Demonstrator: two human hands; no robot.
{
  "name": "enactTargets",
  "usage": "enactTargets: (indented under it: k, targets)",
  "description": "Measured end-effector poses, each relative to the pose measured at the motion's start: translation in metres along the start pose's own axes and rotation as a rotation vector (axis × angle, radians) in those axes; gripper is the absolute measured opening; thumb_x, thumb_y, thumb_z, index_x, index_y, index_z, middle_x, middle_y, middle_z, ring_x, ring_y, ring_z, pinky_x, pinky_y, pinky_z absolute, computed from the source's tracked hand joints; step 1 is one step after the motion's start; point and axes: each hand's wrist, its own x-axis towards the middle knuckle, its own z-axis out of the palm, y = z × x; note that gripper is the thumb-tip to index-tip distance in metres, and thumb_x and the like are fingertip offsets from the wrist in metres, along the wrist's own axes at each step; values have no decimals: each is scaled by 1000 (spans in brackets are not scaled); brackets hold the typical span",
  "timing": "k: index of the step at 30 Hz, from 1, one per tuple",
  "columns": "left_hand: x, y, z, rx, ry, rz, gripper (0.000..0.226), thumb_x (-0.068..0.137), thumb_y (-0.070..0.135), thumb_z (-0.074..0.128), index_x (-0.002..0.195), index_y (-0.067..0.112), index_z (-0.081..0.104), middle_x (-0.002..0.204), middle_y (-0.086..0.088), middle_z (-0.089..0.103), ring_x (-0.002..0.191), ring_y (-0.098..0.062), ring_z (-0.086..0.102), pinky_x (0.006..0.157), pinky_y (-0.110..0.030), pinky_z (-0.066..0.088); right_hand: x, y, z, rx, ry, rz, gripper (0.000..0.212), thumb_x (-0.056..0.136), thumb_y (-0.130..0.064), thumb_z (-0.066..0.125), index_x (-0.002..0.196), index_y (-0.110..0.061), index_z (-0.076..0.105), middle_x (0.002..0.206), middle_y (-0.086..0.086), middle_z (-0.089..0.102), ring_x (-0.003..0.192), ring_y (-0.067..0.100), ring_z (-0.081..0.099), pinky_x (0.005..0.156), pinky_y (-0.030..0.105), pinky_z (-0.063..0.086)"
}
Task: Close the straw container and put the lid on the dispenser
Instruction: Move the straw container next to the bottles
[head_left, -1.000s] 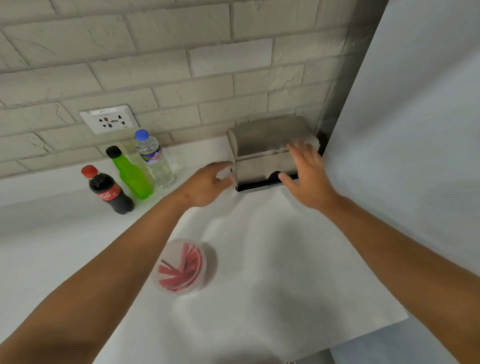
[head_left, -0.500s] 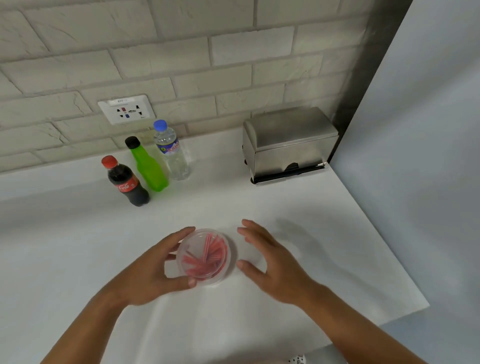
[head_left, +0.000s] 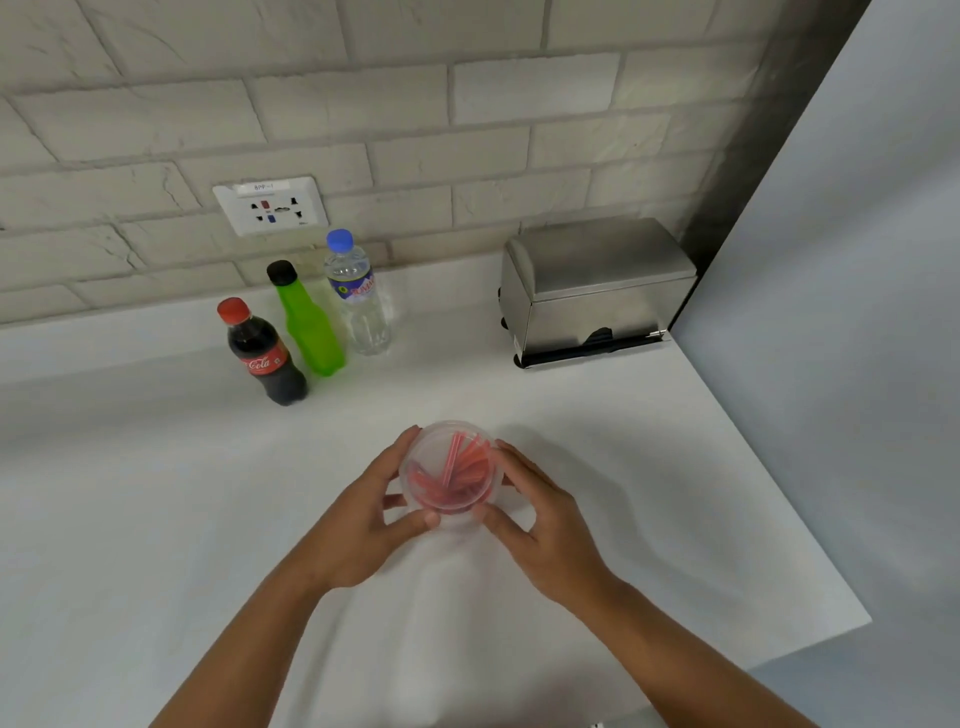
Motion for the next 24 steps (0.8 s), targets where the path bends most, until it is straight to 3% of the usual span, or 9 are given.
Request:
enactTargets:
  k: [3,7,9,13,15,17,21,23,24]
  targets:
    - [19,2,2,-34,25,-13,96,85,52,71,160,45,12,156,34,32,135,18,42,102,-6,44,20,-1,-1,57,53,27,49,100,-47,62,142,-62,41,137,-43,55,127,-8,57,98,6,43]
    - [49,3,-3,-9,69,-16,96,94,39,69,166,28,7,163,9,34,145,-8,41,108,-21,45,52,7,0,7,34,69,44,105,-44,56,144,-58,41,129,-36,62,120,-7,61,93,9,47]
    - [68,2,-9,-8,85,-10,93,98,26,69,167,24,7,166,2,34,148,-15,40,105,-19,48,69,12,-1,7,28,65,42,106,-42,54,145,-54,43,128,-35,63,120,-8,62,93,6,45]
    - [109,2,-23,-31,110,-7,90,99,13,68,167,18,8,169,-7,28,148,-22,40,85,-1,48,107,21,0,34,37,99,42,104,-32,54,141,-52,51,122,-29,70,116,-2,67,94,17,52]
    - [128,3,-29,-24,117,-11,89,100,12,68,167,17,9,169,-9,29,148,-25,41,96,-5,44,126,25,0,45,57,123,42,103,-30,56,138,-52,54,119,-34,70,113,-4,68,94,18,52]
    - [144,6,-34,-22,121,-22,88,101,13,67,167,18,8,170,-10,28,150,-27,40,109,-21,38,143,30,-2,78,45,144,40,103,-29,56,140,-45,54,118,-23,74,108,-2,71,91,15,51]
    - [169,14,-42,-62,109,-59,88,102,13,65,167,20,7,171,-10,26,152,-27,37,110,-26,35,171,40,-8,105,38,175,45,104,-23,55,148,-33,52,106,-17,75,83,-11,70,79,9,49]
    - [178,18,-45,-46,105,-68,89,102,15,66,167,22,5,171,-10,26,152,-26,37,109,-26,34,183,42,-10,64,28,191,45,105,-22,54,150,-28,52,106,-9,76,80,-8,69,79,17,51]
    - [182,19,-46,-33,106,-73,89,102,16,65,167,23,4,170,-9,27,152,-26,37,109,-26,34,188,42,-11,40,17,197,44,106,-22,52,150,-27,52,114,-2,76,90,2,71,85,25,54]
